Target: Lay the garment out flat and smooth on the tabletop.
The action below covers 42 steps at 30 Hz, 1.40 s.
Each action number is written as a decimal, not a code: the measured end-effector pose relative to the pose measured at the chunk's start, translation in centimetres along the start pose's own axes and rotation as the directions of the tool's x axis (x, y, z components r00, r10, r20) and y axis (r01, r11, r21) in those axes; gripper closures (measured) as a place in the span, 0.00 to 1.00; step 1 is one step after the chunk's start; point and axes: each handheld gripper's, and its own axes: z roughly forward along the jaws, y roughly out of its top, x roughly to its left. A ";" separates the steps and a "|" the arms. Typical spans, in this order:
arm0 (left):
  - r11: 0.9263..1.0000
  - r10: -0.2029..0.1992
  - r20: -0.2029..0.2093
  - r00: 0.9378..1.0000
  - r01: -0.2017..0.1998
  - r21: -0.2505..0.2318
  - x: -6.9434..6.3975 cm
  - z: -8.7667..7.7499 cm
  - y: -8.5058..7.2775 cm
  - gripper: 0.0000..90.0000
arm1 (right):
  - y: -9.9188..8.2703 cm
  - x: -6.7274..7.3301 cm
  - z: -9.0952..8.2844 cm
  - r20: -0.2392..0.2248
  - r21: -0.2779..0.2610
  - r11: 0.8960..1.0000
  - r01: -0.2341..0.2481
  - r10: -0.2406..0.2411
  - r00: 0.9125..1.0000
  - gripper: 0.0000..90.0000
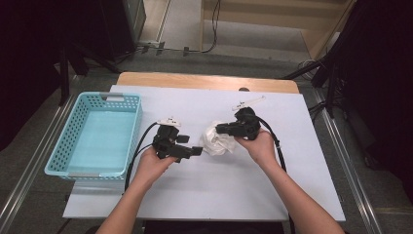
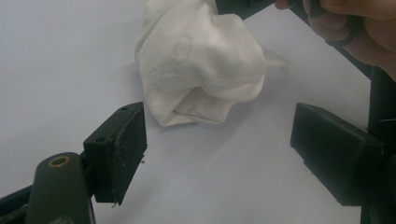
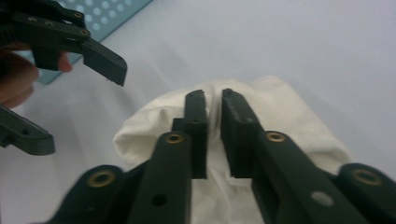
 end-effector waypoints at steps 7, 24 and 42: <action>1.000 -0.010 -0.010 1.000 0.010 -0.007 0.1 -0.1 -0.1 0.21 | 0.6 0.3 -2.3 0.039 -0.091 0.994 0.058 -0.055 0.998 0.58; 1.000 -0.016 -0.020 1.000 0.016 -0.007 0.3 -0.3 -0.2 0.21 | -1.8 -1.3 -3.5 0.073 -0.084 0.996 0.026 -0.020 0.997 0.48; 1.000 -0.023 -0.006 1.000 0.023 -0.008 0.4 -0.7 -0.1 0.21 | -4.3 -0.7 -0.8 0.030 -0.018 0.999 0.029 -0.028 0.999 0.40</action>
